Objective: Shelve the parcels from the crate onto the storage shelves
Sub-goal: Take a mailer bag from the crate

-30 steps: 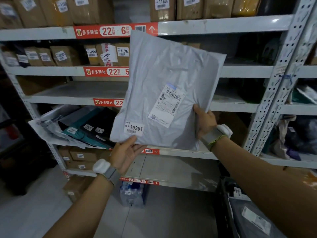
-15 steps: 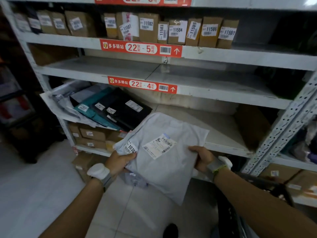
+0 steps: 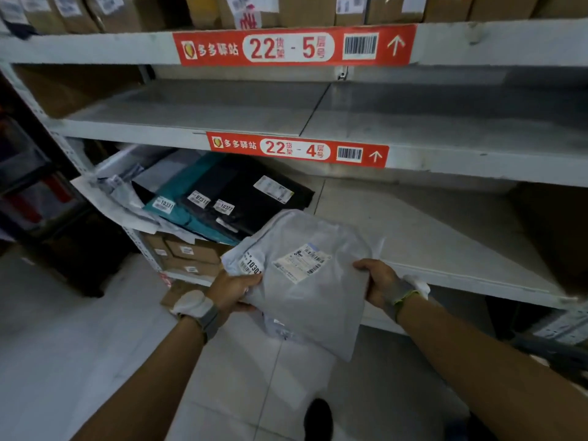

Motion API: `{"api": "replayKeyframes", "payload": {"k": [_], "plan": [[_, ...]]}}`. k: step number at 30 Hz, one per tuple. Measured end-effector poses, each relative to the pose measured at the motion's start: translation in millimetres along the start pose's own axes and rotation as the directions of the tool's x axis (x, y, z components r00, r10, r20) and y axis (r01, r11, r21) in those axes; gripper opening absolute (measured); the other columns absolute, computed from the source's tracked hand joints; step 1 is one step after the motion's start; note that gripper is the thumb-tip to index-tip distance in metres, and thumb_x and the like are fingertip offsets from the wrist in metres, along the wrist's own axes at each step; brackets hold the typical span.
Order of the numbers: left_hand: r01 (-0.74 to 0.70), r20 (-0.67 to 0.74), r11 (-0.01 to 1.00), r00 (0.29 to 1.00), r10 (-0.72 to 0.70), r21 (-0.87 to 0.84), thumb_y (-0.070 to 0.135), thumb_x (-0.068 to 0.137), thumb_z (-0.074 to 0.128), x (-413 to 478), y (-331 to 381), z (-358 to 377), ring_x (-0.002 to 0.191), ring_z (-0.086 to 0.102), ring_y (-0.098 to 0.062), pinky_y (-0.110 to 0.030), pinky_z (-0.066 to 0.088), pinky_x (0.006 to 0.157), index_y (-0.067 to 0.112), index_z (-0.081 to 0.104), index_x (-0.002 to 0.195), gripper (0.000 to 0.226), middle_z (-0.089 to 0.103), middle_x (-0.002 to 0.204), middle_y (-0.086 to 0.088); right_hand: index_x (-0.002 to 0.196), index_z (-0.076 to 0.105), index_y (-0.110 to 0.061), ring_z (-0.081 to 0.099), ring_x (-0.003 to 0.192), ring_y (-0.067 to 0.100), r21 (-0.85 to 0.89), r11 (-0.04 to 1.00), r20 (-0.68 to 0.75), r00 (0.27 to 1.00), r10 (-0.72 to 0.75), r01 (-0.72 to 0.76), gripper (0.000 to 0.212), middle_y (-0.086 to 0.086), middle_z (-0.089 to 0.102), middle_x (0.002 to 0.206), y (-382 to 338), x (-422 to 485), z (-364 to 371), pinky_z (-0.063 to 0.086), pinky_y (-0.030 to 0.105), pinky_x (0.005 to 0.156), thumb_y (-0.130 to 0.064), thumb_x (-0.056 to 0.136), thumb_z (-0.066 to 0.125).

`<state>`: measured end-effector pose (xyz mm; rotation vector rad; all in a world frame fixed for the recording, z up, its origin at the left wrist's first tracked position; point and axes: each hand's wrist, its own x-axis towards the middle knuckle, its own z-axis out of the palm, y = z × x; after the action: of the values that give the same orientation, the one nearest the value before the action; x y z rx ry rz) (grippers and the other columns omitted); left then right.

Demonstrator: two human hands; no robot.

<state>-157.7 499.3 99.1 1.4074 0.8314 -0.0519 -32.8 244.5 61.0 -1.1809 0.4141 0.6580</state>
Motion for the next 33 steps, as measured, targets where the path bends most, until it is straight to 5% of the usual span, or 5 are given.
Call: {"api": "replayKeyframes", "payload": {"k": [14,20,25,29,33], "plan": [[-0.087,-0.048,0.996,0.995,0.089,0.035,0.014,0.082,0.078,139.2,55.9,-4.3,0.096,0.064,-0.033,-0.034,0.059,0.051,0.007,0.061,0.128,0.049,0.065,0.121,-0.018,0.128,0.057,0.009,0.06,0.109,0.045,-0.199,0.979,-0.019,0.998,-0.055,0.05,0.035,0.026,0.063,0.122,-34.7,146.5,57.1,0.046,0.06,0.101,0.003,0.096,0.046],[-0.071,0.01,0.996,0.997,0.071,-0.051,0.008,0.088,0.072,180.4,71.6,-12.9,0.103,0.064,-0.039,-0.04,0.061,0.053,0.005,0.061,0.123,0.036,0.065,0.119,-0.021,0.107,0.068,-0.008,0.068,0.087,0.025,-0.274,0.949,-0.005,0.987,-0.162,0.155,0.029,-0.003,0.074,0.079,-56.5,164.2,96.0,0.057,0.028,0.061,0.008,0.095,0.047],[-0.167,0.068,0.986,0.983,0.168,-0.026,0.014,0.092,0.068,217.6,86.7,-9.8,0.099,0.067,-0.028,-0.035,0.062,0.067,0.023,0.064,0.113,0.023,0.069,0.111,-0.01,0.147,0.032,-0.02,0.043,0.136,0.027,-0.162,0.977,-0.035,0.989,-0.147,0.139,0.046,0.006,0.045,0.148,-80.8,184.6,124.0,0.036,0.04,0.111,-0.034,0.105,0.044],[-0.091,0.049,0.996,0.995,0.092,-0.01,0.03,0.09,0.064,243.9,102.5,-16.4,0.099,0.065,-0.031,-0.054,0.057,0.086,0.021,0.054,0.124,0.036,0.067,0.106,-0.005,0.155,0.021,-0.016,0.039,0.14,0.035,-0.909,0.408,0.023,0.99,-0.142,0.08,0.094,0.014,0.035,0.155,-31.7,208.2,133.9,0.038,0.044,0.111,-0.062,0.085,0.064],[-0.172,0.073,0.943,0.985,0.158,0.287,0.039,0.087,0.062,269.2,106.2,-51.3,0.079,0.07,-0.032,-0.043,0.061,0.066,0.012,0.066,0.11,0.036,0.072,0.1,-0.012,0.157,0.01,-0.022,0.01,0.151,0.024,-0.999,-0.022,-0.04,0.975,-0.219,-0.046,0.106,0.008,0.006,0.164,16.1,206.9,144.6,0.017,0.052,0.117,-0.086,0.073,0.014]]}}
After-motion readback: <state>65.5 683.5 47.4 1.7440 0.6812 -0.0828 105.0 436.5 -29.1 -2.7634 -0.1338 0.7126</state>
